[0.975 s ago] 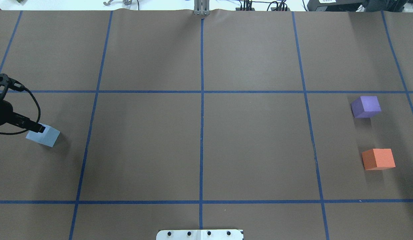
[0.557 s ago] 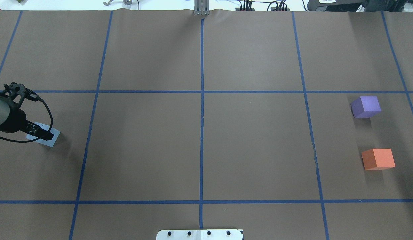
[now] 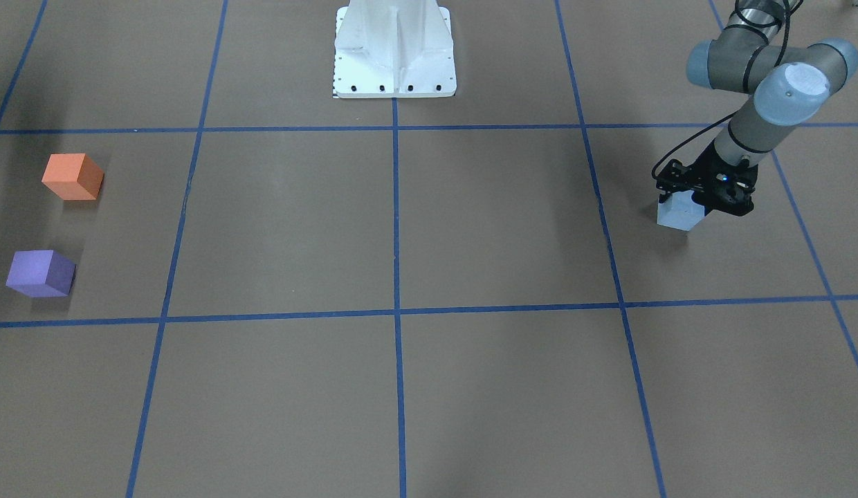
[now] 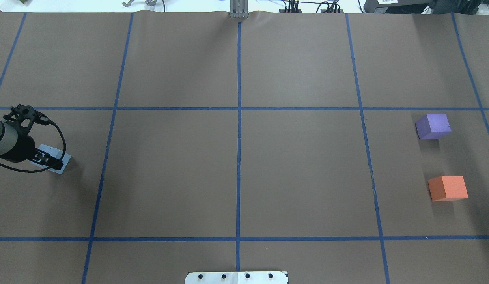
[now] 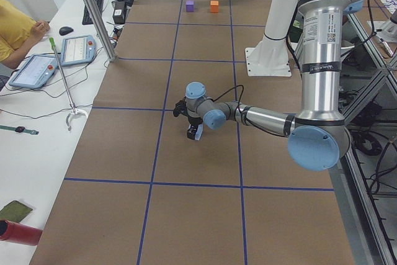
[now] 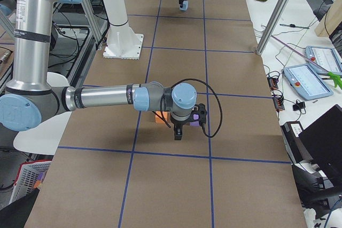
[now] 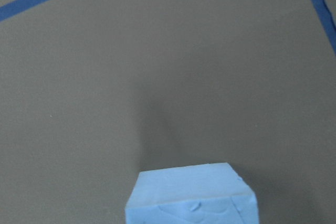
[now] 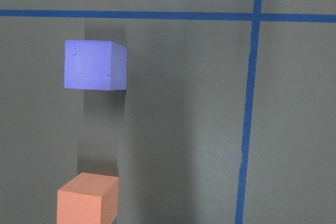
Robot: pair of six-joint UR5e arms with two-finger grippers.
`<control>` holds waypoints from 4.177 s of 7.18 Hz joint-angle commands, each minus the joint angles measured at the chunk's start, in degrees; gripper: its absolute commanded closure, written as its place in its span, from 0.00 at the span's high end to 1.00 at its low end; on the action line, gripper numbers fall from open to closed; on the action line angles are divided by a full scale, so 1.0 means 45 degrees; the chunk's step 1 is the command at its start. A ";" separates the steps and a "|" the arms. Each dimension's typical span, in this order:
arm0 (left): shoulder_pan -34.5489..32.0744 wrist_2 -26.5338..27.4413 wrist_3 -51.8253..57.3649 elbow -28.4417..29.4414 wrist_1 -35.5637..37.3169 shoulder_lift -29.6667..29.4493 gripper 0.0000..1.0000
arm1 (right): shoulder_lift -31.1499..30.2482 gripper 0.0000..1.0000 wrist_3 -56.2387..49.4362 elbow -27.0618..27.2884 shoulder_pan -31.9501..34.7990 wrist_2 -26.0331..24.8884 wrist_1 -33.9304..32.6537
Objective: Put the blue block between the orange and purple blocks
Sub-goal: 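Lift the light blue cube with the left gripper and carry it toward the table center, then set the cube down mid-table, open the left gripper while the right arm reaches in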
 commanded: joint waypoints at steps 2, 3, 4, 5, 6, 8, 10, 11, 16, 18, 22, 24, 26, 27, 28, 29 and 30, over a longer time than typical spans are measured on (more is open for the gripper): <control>0.0043 -0.1265 -0.3681 -0.0614 0.0074 -0.1044 0.00 | 0.0019 1.00 0.0008 0.0009 0.0000 0.0026 0.0000; 0.0623 -0.1444 -0.6136 -0.0967 0.0790 -0.2677 0.00 | 0.0019 1.00 0.0047 0.0105 0.0000 0.0046 0.0019; 0.1615 -0.1291 -0.7997 -0.0970 0.1339 -0.4376 0.00 | 0.0019 1.00 0.0048 0.0106 0.0000 0.0123 0.0000; 0.2746 -0.0942 -0.9718 -0.0912 0.2640 -0.6423 0.00 | 0.0038 1.00 0.0048 0.0145 0.0000 0.0163 0.0019; 0.3976 0.0628 -1.0257 -0.0583 0.4780 -0.8996 0.00 | 0.0038 1.00 0.0048 0.0242 0.0000 0.0163 0.0039; 0.5197 0.2418 -1.1249 0.2913 0.6110 -1.3395 0.00 | -0.0116 1.00 0.0164 0.0244 0.0000 0.0492 0.1300; 0.5393 0.2905 -1.1668 0.7385 0.5142 -1.6449 0.00 | -0.0137 1.00 0.0165 0.0165 0.0000 0.0964 0.1367; 0.5916 0.4359 -1.1669 0.9477 0.3838 -1.7411 0.00 | -0.0137 1.00 0.0107 0.0165 0.0000 0.0964 0.1367; 0.6623 0.5464 -1.0516 1.1587 0.3473 -1.8553 0.66 | -0.0157 1.00 0.0028 0.0184 -0.0039 0.0964 0.1641; 0.6781 0.5780 -1.0516 1.1608 0.3473 -1.8534 0.71 | -0.0137 1.00 0.0125 0.0184 -0.0078 0.0964 0.1621; 0.6626 0.5703 -1.0556 0.9941 0.4771 -1.8398 1.00 | 0.0425 1.00 0.0320 0.0262 -0.0233 0.1101 0.1641; 0.6431 0.5644 -1.0536 0.5402 0.7523 -1.6824 1.00 | 0.2022 1.00 0.4089 0.0553 -0.1652 0.0985 0.2028; 0.5382 0.4909 -1.0381 0.0423 0.8996 -1.3844 1.00 | 0.2556 1.00 0.6306 0.0827 -0.3737 -0.0703 0.3141; 0.4524 0.3703 -0.9509 -0.1614 0.9406 -1.2260 1.00 | 0.3389 0.99 0.8386 0.1100 -0.5123 -0.2185 0.3145; 0.3916 0.3285 -0.8573 -0.3065 0.9952 -1.1046 1.00 | 0.3881 0.99 1.0012 0.1412 -0.6509 -0.2664 0.3145; 0.3543 0.3261 -0.7790 -0.3698 0.9996 -1.0164 1.00 | 0.4601 0.99 1.1575 0.1434 -0.7509 -0.3210 0.3145; 0.3288 0.3261 -0.7434 -0.3917 0.9977 -0.9691 1.00 | 0.5227 0.99 1.3118 0.1376 -0.8970 -0.4415 0.3145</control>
